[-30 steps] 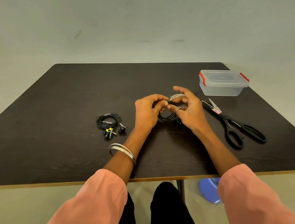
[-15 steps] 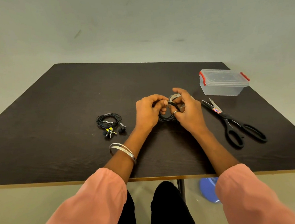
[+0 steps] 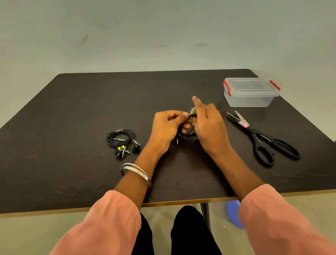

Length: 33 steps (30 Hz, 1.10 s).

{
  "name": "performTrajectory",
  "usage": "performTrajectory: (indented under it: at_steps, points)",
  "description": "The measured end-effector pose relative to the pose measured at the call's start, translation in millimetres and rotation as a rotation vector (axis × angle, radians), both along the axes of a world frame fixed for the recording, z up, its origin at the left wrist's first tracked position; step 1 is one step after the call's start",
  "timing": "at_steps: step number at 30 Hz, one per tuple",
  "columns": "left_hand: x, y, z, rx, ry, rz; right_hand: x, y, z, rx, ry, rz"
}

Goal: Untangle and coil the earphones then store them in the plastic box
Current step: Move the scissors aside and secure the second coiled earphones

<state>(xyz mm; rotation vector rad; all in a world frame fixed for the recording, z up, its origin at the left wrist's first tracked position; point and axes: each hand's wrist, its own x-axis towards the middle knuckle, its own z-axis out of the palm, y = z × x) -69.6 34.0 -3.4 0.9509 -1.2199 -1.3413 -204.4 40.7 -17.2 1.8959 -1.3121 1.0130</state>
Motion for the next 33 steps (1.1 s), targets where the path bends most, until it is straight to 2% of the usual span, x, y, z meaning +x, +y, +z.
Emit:
performTrajectory:
  at_steps: [3,7,9,17,21,26,29,33]
  points:
    - [0.3,-0.5,-0.1,-0.050,-0.020,0.039,1.6,1.7,1.4,0.058,-0.092,-0.020]
    - [0.1,-1.1,-2.2,-0.073,-0.035,0.067,-0.5,5.2,6.9,0.454,-0.316,0.092]
    - [-0.1,-2.6,-4.0,-0.080,-0.048,0.086,-2.0,5.1,8.0,0.509,-0.421,0.169]
    - [1.9,-5.7,-4.0,-0.123,-0.047,0.123,-5.1,9.7,20.8,0.797,-1.071,0.468]
    - [2.7,-3.7,-2.7,-0.159,-0.035,0.096,-6.9,6.5,22.0,0.847,-1.432,0.653]
    - [1.6,-3.1,-3.7,-0.182,-0.047,0.080,-10.9,2.7,21.4,0.792,-1.442,0.643]
    - [2.0,-4.3,-4.7,-0.202,-0.142,0.099,-12.7,3.4,22.7,0.713,-1.363,0.577]
    - [-0.3,-3.6,-5.8,-0.322,-0.352,0.176,-10.7,2.6,19.0,0.620,-1.187,0.523]
